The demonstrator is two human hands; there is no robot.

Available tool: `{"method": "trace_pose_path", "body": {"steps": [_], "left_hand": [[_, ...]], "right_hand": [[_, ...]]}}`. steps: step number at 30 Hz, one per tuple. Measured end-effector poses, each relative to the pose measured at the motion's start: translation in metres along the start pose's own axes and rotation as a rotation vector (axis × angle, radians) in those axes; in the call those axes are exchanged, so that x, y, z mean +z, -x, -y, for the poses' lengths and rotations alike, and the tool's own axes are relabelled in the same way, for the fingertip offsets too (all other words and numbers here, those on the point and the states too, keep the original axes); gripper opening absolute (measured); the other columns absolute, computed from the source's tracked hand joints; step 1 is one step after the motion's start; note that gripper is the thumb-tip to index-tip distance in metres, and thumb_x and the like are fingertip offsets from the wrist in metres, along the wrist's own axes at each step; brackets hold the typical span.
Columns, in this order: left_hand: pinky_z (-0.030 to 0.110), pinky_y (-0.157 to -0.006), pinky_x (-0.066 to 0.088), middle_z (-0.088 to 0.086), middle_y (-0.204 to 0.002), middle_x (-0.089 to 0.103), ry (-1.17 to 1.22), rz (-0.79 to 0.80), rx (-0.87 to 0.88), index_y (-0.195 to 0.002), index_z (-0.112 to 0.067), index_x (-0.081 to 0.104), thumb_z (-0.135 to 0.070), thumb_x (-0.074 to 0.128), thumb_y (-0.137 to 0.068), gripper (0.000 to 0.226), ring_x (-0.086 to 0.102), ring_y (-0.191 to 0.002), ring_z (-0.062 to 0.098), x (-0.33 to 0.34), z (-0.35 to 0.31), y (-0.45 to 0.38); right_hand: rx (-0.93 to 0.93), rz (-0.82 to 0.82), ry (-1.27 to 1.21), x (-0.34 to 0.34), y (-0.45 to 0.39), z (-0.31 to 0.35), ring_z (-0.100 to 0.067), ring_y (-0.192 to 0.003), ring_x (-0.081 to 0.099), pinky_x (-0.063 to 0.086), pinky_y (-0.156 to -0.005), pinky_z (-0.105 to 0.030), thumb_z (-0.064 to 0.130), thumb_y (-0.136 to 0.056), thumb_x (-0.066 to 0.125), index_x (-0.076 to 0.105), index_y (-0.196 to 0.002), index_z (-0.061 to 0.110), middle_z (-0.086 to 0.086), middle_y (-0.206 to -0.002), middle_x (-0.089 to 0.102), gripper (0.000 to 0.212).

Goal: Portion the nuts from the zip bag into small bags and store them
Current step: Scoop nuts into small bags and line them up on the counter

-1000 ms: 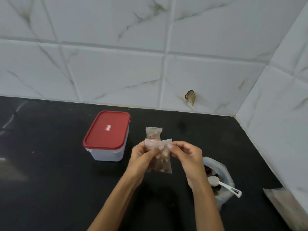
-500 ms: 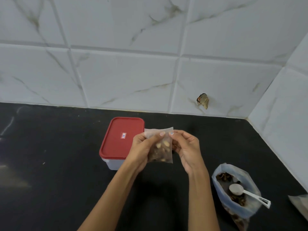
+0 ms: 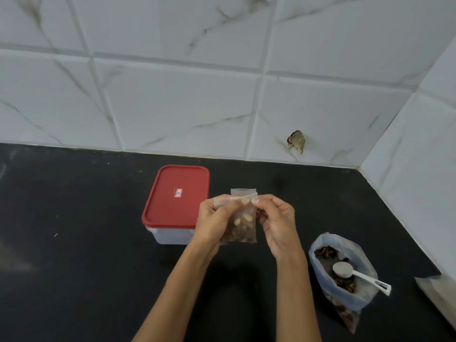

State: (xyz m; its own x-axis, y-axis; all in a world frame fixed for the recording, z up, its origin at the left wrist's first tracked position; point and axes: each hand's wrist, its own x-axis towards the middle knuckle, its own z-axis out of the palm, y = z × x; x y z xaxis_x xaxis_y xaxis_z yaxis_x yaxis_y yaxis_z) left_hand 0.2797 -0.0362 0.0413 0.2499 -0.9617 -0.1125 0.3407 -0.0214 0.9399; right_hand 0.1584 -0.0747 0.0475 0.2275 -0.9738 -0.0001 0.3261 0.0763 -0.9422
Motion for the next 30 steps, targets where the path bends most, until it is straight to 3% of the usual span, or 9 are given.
{"method": "trace_pose_path", "body": {"steps": [9, 14, 17, 21, 25, 30], "left_hand": [[0.030, -0.064, 0.054, 0.016, -0.077, 0.071, -0.033, -0.030, 0.116, -0.082, -0.002, 0.073, -0.012, 0.071, -0.080, 0.010, 0.068, -0.073, 0.023, -0.007, -0.003, 0.004], [0.026, -0.065, 0.056, 0.008, -0.074, 0.073, -0.043, -0.012, 0.132, -0.079, -0.006, 0.074, -0.008, 0.067, -0.083, 0.008, 0.070, -0.072, 0.018, -0.011, -0.001, 0.008], [0.036, -0.067, 0.058, 0.015, -0.077, 0.073, 0.024, -0.094, 0.115, -0.075, -0.005, 0.074, -0.006, 0.074, -0.075, 0.001, 0.070, -0.075, 0.026, -0.007, 0.002, 0.008], [0.036, -0.067, 0.054, 0.019, -0.078, 0.066, 0.037, -0.073, 0.114, -0.074, -0.001, 0.070, -0.008, 0.072, -0.076, 0.007, 0.065, -0.072, 0.026, -0.006, 0.006, 0.007], [0.035, -0.067, 0.055, 0.010, -0.073, 0.064, 0.066, -0.040, 0.027, -0.080, 0.007, 0.067, -0.002, 0.060, -0.088, 0.014, 0.065, -0.071, 0.023, -0.004, 0.009, 0.007], [0.033, -0.065, 0.060, 0.011, -0.076, 0.073, 0.092, -0.017, -0.052, -0.083, 0.001, 0.071, -0.004, 0.060, -0.089, 0.013, 0.071, -0.071, 0.020, 0.003, 0.018, 0.009]], "right_hand": [[0.054, 0.050, -0.031, 0.006, 0.004, -0.003, -0.017, -0.075, 0.066, 0.054, -0.068, -0.026, 0.001, -0.086, 0.060, 0.070, -0.075, 0.004, -0.011, -0.077, 0.069, 0.015], [-0.054, -0.005, 0.064, 0.006, 0.009, -0.001, -0.016, -0.070, 0.065, 0.053, -0.072, -0.030, -0.002, -0.082, 0.062, 0.073, -0.062, 0.014, -0.006, -0.068, 0.069, 0.028], [-0.084, -0.060, 0.044, 0.004, 0.011, -0.002, -0.015, -0.066, 0.063, 0.052, -0.068, -0.029, -0.004, -0.082, 0.061, 0.070, -0.057, 0.015, -0.005, -0.062, 0.065, 0.032], [-0.094, -0.131, 0.010, 0.003, 0.013, -0.005, -0.014, -0.063, 0.062, 0.052, -0.067, -0.030, -0.005, -0.082, 0.062, 0.069, -0.055, 0.014, -0.003, -0.059, 0.063, 0.033], [-0.072, -0.188, -0.029, -0.004, 0.013, -0.010, -0.011, -0.058, 0.062, 0.052, -0.062, -0.027, -0.005, -0.082, 0.061, 0.069, -0.056, 0.013, -0.001, -0.056, 0.064, 0.033], [-0.014, -0.256, -0.056, -0.019, 0.011, -0.017, -0.010, -0.057, 0.062, 0.051, -0.057, -0.023, -0.004, -0.082, 0.060, 0.066, -0.061, 0.007, 0.000, -0.056, 0.063, 0.024]]}}
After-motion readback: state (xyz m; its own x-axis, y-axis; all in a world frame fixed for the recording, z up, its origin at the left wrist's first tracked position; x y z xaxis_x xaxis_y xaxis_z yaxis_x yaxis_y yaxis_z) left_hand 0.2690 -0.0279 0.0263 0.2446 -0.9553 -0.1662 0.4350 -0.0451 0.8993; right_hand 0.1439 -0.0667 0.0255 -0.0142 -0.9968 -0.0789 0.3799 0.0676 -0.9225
